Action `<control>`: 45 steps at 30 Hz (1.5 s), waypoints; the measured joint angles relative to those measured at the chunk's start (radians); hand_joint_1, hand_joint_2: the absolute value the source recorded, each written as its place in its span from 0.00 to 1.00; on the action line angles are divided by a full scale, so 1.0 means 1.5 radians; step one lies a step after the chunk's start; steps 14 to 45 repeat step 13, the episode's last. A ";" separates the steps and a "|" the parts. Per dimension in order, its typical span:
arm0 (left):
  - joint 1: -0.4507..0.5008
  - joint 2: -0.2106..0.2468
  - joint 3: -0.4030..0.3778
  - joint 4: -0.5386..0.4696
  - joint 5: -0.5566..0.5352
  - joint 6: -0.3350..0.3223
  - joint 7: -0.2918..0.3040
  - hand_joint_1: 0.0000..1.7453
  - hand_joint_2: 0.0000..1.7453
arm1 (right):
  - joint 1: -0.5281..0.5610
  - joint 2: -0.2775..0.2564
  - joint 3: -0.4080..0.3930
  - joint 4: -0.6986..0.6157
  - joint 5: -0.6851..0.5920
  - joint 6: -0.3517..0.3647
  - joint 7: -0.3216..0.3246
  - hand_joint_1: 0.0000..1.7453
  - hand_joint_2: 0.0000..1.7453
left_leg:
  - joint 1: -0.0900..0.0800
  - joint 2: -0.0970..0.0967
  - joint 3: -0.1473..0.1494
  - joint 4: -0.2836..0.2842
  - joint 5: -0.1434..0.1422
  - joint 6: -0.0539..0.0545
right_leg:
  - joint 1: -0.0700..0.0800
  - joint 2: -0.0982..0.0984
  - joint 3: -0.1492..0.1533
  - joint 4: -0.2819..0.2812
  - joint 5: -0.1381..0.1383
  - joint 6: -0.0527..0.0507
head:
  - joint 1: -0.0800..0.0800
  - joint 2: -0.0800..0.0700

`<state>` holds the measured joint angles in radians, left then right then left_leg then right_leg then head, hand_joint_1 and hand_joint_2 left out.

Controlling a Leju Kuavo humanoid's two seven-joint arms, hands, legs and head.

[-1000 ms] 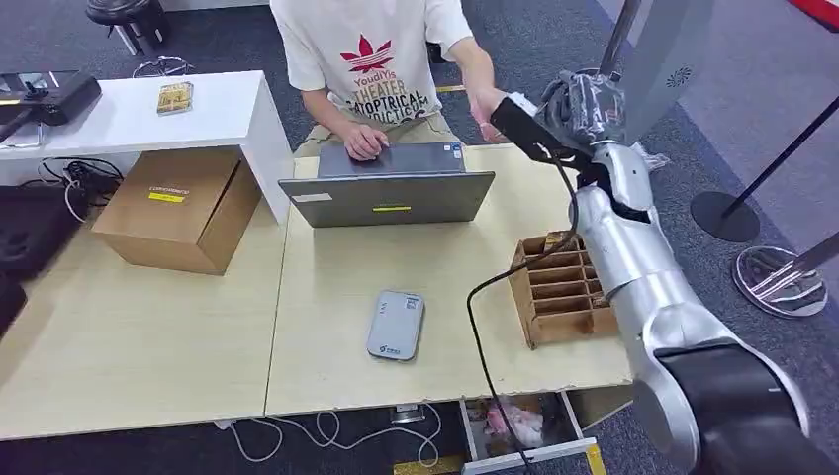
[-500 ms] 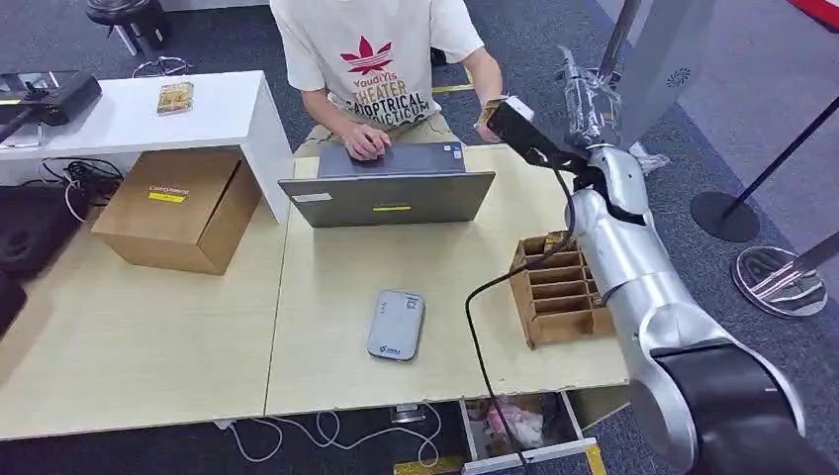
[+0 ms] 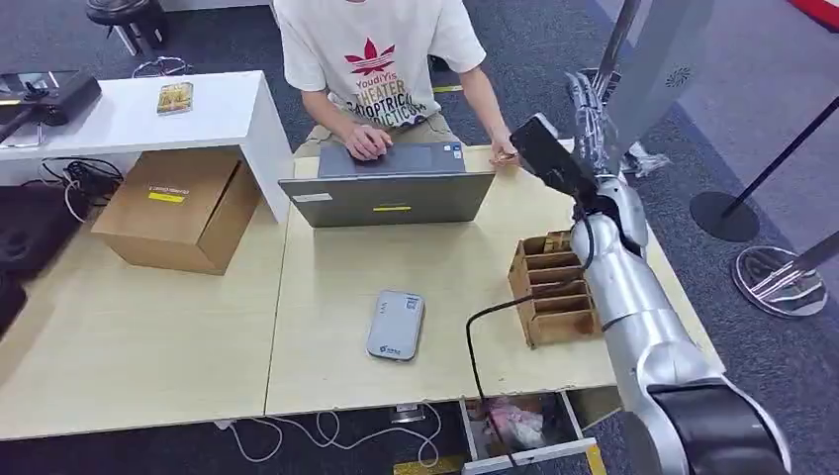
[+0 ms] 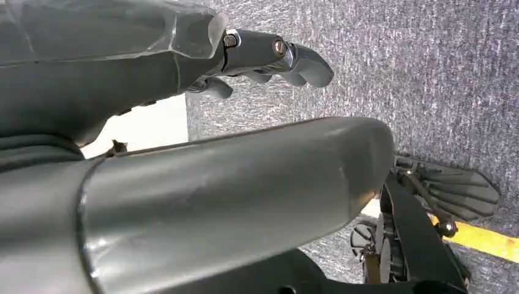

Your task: Pass the card to the sensor for recognition and then transmit it.

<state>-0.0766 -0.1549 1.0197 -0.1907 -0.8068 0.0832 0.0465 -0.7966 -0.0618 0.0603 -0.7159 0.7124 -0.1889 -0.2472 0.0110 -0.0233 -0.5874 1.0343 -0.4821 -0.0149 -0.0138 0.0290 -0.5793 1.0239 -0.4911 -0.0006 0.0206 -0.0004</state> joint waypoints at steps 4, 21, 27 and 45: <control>0.000 0.000 0.004 0.000 0.003 0.001 0.000 0.00 0.00 | 0.036 0.007 -0.011 -0.047 -0.094 0.049 -0.006 0.00 1.00 | 0.000 0.000 0.000 0.000 0.000 0.000 | 0.000 0.000 0.000 0.000 0.000 0.000 | 0.000 0.000; 0.000 -0.004 0.024 0.000 0.019 0.018 0.008 0.00 0.00 | 0.113 0.008 -0.010 -0.143 -0.225 0.119 -0.008 0.00 1.00 | 0.000 0.000 0.000 0.000 0.000 0.000 | 0.000 0.000 0.000 0.000 0.000 0.000 | 0.000 0.000; 0.000 -0.004 0.024 0.000 0.019 0.018 0.008 0.00 0.00 | 0.113 0.008 -0.010 -0.143 -0.225 0.119 -0.008 0.00 1.00 | 0.000 0.000 0.000 0.000 0.000 0.000 | 0.000 0.000 0.000 0.000 0.000 0.000 | 0.000 0.000; 0.000 -0.004 0.024 0.000 0.019 0.018 0.008 0.00 0.00 | 0.113 0.008 -0.010 -0.143 -0.225 0.119 -0.008 0.00 1.00 | 0.000 0.000 0.000 0.000 0.000 0.000 | 0.000 0.000 0.000 0.000 0.000 0.000 | 0.000 0.000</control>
